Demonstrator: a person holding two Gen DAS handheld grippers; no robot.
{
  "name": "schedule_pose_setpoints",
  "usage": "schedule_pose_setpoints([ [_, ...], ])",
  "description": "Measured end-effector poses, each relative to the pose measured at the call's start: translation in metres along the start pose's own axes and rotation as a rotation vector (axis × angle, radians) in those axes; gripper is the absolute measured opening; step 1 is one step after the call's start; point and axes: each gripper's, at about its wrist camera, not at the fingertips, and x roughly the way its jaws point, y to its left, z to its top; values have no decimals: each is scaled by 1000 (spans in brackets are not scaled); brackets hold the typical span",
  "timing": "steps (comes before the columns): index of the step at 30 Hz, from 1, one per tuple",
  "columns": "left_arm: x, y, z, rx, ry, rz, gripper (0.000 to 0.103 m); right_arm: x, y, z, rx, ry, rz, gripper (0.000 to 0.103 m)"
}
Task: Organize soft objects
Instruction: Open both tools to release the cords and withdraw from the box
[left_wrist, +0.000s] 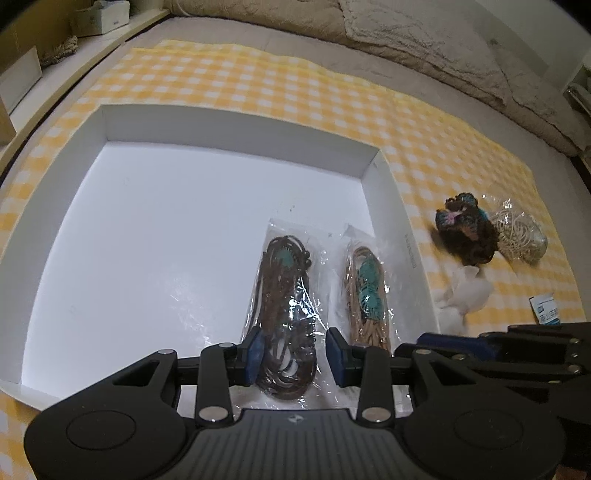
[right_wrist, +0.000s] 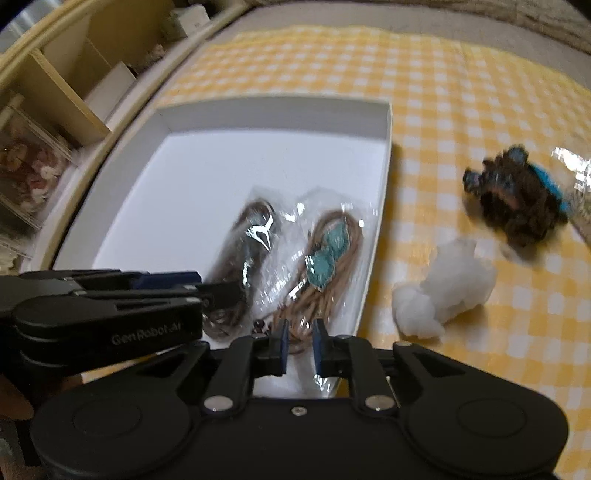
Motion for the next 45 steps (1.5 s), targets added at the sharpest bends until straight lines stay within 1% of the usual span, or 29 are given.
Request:
schedule_pose_setpoints([
  [1,-3,-1,0,3,-8,4,40,-5,0,0,-9,-16,3,19],
  [3,-10,-1,1,8,-29,14,47,-13,0,2,-15,-38,7,21],
  [7,-24,0,1,12,-68,26,54,-26,-3,3,-29,-86,6,26],
  [8,-28,1,1,12,-77,29,57,-29,-4,3,-34,-100,2,27],
  [10,-35,2,1,11,-93,37,61,-36,-6,3,-46,-129,-5,32],
  [12,-44,2,-1,15,-115,46,67,-42,-8,2,-50,-152,-9,39],
  [13,-47,2,-2,18,-123,51,69,-44,-9,1,-54,-162,-10,40],
  [15,-53,2,-3,25,-142,65,78,-49,-11,-1,-70,-186,-17,48],
  [16,-56,2,-4,27,-151,71,79,-52,-11,-1,-77,-197,-21,49],
  [18,-63,3,-6,35,-171,84,85,-56,-13,-3,-89,-221,-28,58],
  [20,-69,3,-9,40,-187,93,88,-61,-15,-4,-99,-243,-33,63],
  [22,-74,4,-10,40,-203,101,91,-65,-16,-5,-101,-257,-43,71],
  [23,-77,4,-11,41,-211,107,92,-67,-16,-6,-99,-261,-49,78],
  [26,-84,4,-14,52,-236,121,97,-71,-18,-8,-102,-280,-66,84],
  [29,-90,5,-16,60,-259,130,103,-76,-20,-10,-98,-302,-86,94],
  [30,-92,5,-17,63,-266,135,103,-78,-20,-11,-98,-309,-90,97],
  [33,-98,6,-18,63,-292,141,103,-83,-22,-13,-105,-337,-105,103],
  [39,-110,-1,-13,85,-354,144,103,-95,-26,-14,-130,-390,-137,103],
  [41,-112,-7,-10,97,-380,152,103,-102,-31,-13,-120,-409,-142,103],
  [45,-112,-18,-2,110,-408,143,103,-115,-45,-11,-91,-448,-157,103],
])
